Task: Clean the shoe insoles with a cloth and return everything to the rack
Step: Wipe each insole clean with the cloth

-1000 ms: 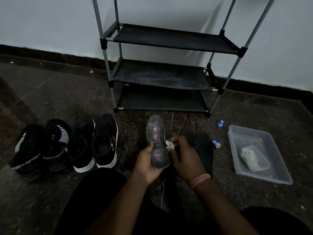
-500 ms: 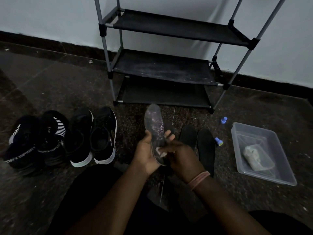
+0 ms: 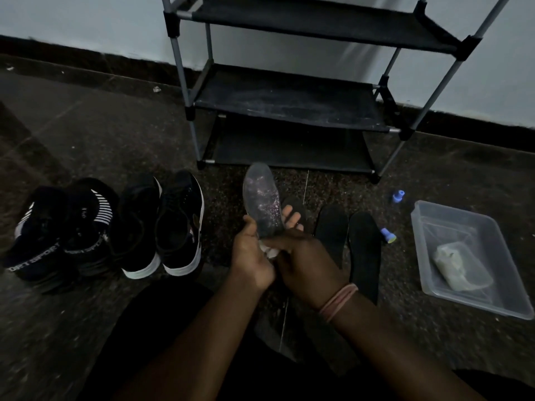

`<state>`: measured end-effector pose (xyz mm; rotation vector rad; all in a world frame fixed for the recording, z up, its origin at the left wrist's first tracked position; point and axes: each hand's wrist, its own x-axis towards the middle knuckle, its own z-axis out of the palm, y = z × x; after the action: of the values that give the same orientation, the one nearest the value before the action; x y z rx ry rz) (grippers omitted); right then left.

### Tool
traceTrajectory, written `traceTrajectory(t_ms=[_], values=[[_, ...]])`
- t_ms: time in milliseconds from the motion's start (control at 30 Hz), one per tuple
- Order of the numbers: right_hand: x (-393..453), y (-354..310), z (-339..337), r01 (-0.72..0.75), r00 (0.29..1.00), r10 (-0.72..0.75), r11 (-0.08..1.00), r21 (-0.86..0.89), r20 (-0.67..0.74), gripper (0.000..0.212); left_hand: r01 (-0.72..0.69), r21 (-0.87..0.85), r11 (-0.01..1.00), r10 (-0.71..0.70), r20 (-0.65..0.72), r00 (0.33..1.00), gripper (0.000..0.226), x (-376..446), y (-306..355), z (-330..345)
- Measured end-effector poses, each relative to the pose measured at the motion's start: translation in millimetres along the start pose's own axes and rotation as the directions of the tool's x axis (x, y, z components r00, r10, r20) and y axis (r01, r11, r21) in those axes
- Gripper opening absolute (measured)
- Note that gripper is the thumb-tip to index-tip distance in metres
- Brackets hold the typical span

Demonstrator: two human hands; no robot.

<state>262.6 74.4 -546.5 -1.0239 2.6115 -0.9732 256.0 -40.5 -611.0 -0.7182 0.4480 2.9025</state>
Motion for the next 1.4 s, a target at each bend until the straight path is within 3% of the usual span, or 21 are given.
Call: traceTrajectory(t_ms=[100,200,300,400,500,567,700,833,900,1033,1100,1200,1233,1400], values=[[5,5,2,0.052,0.999,-0.052,0.999,0.003,0.004,0.036,-0.044,-0.072,0.996,0.044,-0.014,0.999,0.071,4,3,-2],[15,24,8,-0.087,0.990,0.087,0.996,0.004,-0.108,0.030,-0.022,-0.068,0.997,0.021,-0.020,1.000,0.069,4,3,1],[11,19,18,-0.030,0.999,0.029,0.998,-0.053,-0.016,0.036,-0.047,-0.051,0.998,0.044,-0.074,0.996,0.072,4,3,-1],[10,15,14,0.003,0.999,-0.005,0.999,0.046,0.051,0.036,-0.070,-0.075,0.995,0.061,-0.115,0.991,0.072,6,6,-3],[13,26,13,-0.083,0.996,0.083,0.996,0.018,-0.026,0.026,-0.072,-0.063,0.995,0.062,-0.142,0.988,0.069,8,8,1],[12,23,19,-0.049,0.998,0.047,0.998,-0.045,-0.053,0.028,-0.090,-0.065,0.994,0.078,-0.167,0.983,0.068,10,6,-2],[11,12,16,0.046,0.994,-0.051,0.997,0.060,0.099,0.031,-0.112,-0.089,0.990,0.095,-0.179,0.979,0.075,11,7,-8],[15,34,14,-0.149,0.988,0.150,0.988,0.052,-0.033,0.029,-0.060,-0.044,0.997,0.053,-0.146,0.988,0.071,7,5,-2],[14,32,22,-0.138,0.990,0.136,0.990,-0.031,-0.040,0.028,-0.060,-0.032,0.998,0.055,-0.140,0.989,0.069,7,3,-2],[12,22,13,-0.053,0.995,0.036,0.982,0.183,0.095,0.024,-0.067,-0.045,0.997,0.060,-0.138,0.989,0.072,8,7,-3],[12,30,8,-0.101,0.993,0.090,0.982,0.161,0.079,0.022,-0.052,-0.033,0.998,0.047,-0.121,0.992,0.071,7,6,1],[11,32,11,-0.144,0.989,0.140,0.985,-0.097,-0.053,0.020,-0.067,-0.035,0.997,0.062,-0.131,0.989,0.071,8,4,1],[10,29,14,-0.134,0.990,0.129,0.986,-0.104,-0.059,0.020,-0.071,-0.026,0.997,0.066,-0.136,0.988,0.071,9,3,-1],[9,24,6,-0.037,0.994,0.024,0.991,0.127,0.105,0.025,-0.048,-0.029,0.998,0.044,-0.118,0.992,0.073,9,3,-4]])
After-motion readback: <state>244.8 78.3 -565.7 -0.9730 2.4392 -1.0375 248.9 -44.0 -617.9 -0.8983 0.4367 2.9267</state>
